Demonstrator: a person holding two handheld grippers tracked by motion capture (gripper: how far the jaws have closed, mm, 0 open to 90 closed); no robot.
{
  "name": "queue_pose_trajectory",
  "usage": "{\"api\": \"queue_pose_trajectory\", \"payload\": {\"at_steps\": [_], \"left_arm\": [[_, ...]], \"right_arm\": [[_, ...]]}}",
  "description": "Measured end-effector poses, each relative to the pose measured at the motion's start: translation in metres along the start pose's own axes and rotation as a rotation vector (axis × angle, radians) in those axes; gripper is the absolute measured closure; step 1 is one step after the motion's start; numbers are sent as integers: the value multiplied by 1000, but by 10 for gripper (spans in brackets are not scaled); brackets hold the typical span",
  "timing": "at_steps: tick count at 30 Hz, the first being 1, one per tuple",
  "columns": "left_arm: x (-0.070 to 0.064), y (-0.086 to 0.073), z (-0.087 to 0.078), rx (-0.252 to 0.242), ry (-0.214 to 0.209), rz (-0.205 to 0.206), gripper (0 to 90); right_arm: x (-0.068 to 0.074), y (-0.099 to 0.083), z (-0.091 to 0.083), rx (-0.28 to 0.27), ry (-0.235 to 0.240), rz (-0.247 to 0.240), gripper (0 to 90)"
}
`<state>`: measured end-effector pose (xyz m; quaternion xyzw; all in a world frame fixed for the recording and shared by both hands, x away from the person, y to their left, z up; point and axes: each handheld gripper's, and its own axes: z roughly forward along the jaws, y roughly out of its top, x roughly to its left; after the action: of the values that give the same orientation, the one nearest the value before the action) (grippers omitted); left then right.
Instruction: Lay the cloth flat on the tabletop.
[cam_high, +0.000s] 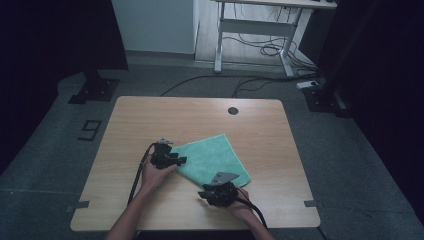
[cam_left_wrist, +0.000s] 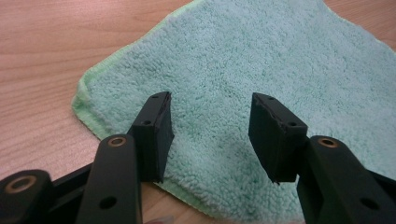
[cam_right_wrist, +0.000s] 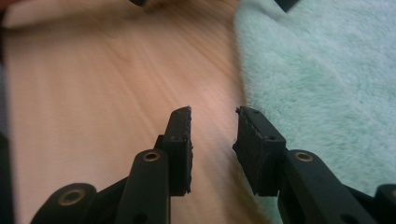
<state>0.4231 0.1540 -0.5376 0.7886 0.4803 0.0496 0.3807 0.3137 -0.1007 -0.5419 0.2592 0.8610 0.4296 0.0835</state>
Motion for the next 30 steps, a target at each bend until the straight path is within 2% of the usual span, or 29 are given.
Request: {"api": "queue_pose_trajectory", "payload": {"at_steps": [1,2,4,6,10,22,24,25,26,27,28,29,30], "left_arm": [[0,0,0,3,12,17,525],[0,0,0,3,12,17,533],[0,1,0,5,10,15,533],[0,1,0,10,15,21,538],[-2,1,1,12,25,26,534],[-2,2,1,14,24,21,535],[-2,2,1,14,23,20,535],[-1,2,1,13,22,19,535],[-1,2,1,13,22,19,535],[-1,2,1,11,19,17,535],[-1,2,1,11,19,17,535],[0,2,1,7,18,12,536],[0,2,1,7,18,12,536]], "right_arm": [[-4,1,2,-4,-44,4,645],[-6,1,2,-9,-55,6,645],[-8,1,2,-10,-60,10,641],[-11,0,5,10,-84,1,623],[-12,-1,8,34,-81,-5,629],[-13,-2,8,42,-151,-31,869],[-14,-2,7,44,-146,-13,884],[-16,-2,4,41,-113,10,890],[-16,-2,4,41,-113,10,890],[-15,0,-3,8,-54,35,891],[-15,0,-3,8,-54,35,891],[-13,5,-15,-47,-14,43,891],[-13,8,-22,-75,-4,47,891]]}}
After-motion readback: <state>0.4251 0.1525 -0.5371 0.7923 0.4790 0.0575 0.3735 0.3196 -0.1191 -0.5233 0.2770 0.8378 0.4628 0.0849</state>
